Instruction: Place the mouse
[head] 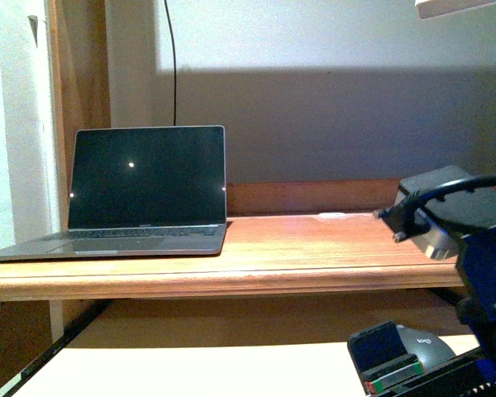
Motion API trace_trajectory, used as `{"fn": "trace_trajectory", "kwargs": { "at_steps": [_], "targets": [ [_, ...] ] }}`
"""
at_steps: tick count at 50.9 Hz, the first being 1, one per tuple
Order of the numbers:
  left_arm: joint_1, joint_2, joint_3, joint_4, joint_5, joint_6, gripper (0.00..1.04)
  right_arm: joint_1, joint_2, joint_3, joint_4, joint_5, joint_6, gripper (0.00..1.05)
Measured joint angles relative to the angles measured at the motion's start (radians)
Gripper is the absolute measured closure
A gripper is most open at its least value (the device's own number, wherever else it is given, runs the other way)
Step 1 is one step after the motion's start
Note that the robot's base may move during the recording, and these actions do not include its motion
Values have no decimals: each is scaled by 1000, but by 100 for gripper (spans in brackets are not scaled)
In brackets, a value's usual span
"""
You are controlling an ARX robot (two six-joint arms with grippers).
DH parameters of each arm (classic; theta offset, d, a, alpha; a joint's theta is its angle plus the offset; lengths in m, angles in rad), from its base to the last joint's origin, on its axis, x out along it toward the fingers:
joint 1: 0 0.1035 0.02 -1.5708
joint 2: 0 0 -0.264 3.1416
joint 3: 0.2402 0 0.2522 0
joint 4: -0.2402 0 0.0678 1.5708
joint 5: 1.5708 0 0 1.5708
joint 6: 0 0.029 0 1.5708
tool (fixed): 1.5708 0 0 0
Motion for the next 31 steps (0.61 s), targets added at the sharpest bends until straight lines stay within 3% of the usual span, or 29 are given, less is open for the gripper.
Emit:
{"fn": "trace_trajectory", "kwargs": {
  "at_steps": [11,25,31],
  "targets": [
    [0,-58,-35,-16,0,0,102,-46,114,46,3,107,44,7],
    [0,-121,-35,-76,0,0,102,-66,164,69,-2,92,117,7],
    [0,-257,-34,-235,0,0,102,-66,198,86,-4,76,140,7]
  ]
}}
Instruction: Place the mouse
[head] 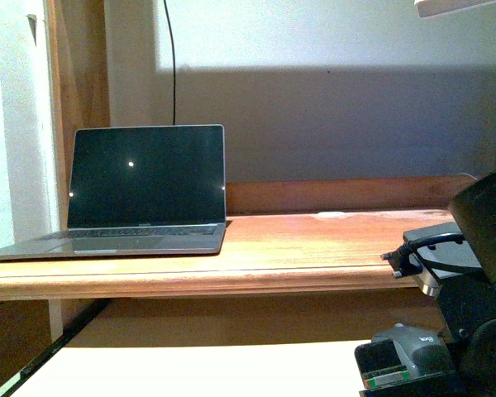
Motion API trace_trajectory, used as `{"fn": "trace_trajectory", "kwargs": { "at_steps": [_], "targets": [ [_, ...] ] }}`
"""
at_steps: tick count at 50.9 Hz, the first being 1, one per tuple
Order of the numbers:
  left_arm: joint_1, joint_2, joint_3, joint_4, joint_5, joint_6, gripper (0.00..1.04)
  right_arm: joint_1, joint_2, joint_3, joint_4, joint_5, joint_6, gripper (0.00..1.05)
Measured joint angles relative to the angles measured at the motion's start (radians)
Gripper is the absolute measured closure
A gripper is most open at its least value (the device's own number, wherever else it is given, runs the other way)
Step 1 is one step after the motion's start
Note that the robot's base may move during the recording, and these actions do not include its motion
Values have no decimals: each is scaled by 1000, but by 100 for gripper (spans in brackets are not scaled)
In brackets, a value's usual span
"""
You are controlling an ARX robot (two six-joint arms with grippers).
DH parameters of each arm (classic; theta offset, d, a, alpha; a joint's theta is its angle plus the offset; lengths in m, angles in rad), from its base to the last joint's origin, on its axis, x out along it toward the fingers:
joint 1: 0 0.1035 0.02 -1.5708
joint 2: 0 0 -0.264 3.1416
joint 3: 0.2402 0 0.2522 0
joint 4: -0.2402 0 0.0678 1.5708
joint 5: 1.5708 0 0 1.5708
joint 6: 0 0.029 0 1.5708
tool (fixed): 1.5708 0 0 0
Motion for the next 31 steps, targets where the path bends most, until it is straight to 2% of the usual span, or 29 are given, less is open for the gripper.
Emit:
{"fn": "trace_trajectory", "kwargs": {
  "at_steps": [23,25,29,31],
  "targets": [
    [0,-28,0,-11,0,0,102,18,74,74,-6,-4,27,7],
    [0,-28,0,-11,0,0,102,16,77,74,4,-1,26,11],
    [0,-28,0,-11,0,0,102,8,83,74,24,-1,23,26],
    [0,-28,0,-11,0,0,97,4,83,74,26,-1,23,33]
  ]
}}
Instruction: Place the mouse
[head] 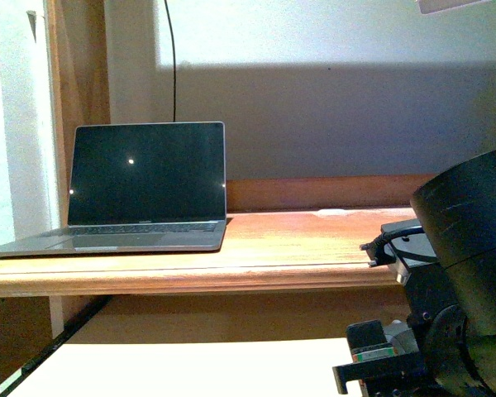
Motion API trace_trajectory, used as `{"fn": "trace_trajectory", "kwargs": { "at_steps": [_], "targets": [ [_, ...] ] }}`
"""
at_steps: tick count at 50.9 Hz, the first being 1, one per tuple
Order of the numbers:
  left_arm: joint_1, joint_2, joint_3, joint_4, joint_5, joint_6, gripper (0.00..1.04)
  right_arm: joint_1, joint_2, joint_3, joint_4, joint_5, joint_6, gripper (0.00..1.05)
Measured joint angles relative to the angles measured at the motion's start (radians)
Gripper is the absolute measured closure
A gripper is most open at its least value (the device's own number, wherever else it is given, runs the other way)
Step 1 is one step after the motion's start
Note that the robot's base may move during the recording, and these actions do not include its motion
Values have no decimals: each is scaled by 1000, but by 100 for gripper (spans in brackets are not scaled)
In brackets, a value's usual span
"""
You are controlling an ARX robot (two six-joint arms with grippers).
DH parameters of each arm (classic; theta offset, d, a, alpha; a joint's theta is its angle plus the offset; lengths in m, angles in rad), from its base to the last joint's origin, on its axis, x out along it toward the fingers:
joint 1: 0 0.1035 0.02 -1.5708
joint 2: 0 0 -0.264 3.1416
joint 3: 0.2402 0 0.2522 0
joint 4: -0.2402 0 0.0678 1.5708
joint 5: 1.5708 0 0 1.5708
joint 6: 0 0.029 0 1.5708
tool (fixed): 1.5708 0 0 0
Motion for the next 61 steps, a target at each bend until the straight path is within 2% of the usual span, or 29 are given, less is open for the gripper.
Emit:
{"fn": "trace_trajectory", "kwargs": {
  "at_steps": [3,5,15,26,29,42,55,61],
  "targets": [
    [0,0,0,0,0,0,84,-6,-4,0,3,-12,1,45],
    [0,0,0,0,0,0,78,-8,-10,-1,3,-20,0,49],
    [0,0,0,0,0,0,44,-7,-140,-11,-57,-63,-12,49],
    [0,0,0,0,0,0,18,9,-256,28,-125,-63,-58,49],
    [0,0,0,0,0,0,7,22,-250,87,-146,-55,-69,49],
    [0,0,0,0,0,2,8,76,77,575,-297,54,-36,49],
    [0,0,0,0,0,2,8,97,414,925,-381,216,-29,49],
    [0,0,0,0,0,2,8,97,518,1027,-409,242,3,49]
  ]
}}
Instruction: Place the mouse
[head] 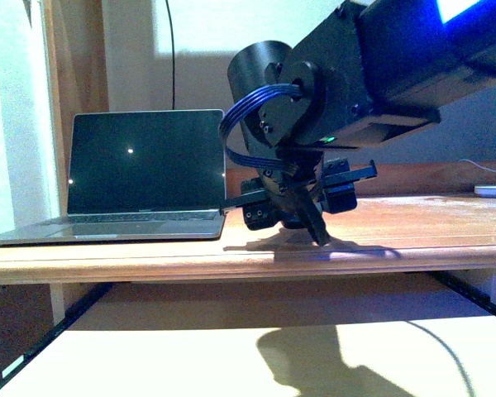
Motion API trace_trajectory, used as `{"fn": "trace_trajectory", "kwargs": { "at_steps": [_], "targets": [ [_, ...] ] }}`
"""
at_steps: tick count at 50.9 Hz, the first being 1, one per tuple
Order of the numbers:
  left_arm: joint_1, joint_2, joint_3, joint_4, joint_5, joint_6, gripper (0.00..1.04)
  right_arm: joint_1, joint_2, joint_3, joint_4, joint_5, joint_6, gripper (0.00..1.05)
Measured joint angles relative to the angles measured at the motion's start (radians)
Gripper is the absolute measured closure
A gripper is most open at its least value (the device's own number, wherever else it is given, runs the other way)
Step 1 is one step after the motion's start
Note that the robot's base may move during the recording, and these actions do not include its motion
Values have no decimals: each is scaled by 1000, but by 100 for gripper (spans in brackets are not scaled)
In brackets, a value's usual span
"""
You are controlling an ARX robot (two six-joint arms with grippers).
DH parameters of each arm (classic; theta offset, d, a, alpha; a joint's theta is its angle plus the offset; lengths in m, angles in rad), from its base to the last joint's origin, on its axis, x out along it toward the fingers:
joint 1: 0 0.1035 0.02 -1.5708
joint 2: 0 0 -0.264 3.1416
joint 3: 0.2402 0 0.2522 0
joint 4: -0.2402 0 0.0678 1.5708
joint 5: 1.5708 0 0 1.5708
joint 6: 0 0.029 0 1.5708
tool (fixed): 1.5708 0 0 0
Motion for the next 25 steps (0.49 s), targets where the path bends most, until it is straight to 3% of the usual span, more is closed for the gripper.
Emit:
{"fn": "trace_trajectory", "kwargs": {
  "at_steps": [12,25],
  "targets": [
    [0,0,0,0,0,0,8,16,104,130,-62,2,89,49],
    [0,0,0,0,0,0,8,20,105,119,-25,-41,141,15]
  ]
}}
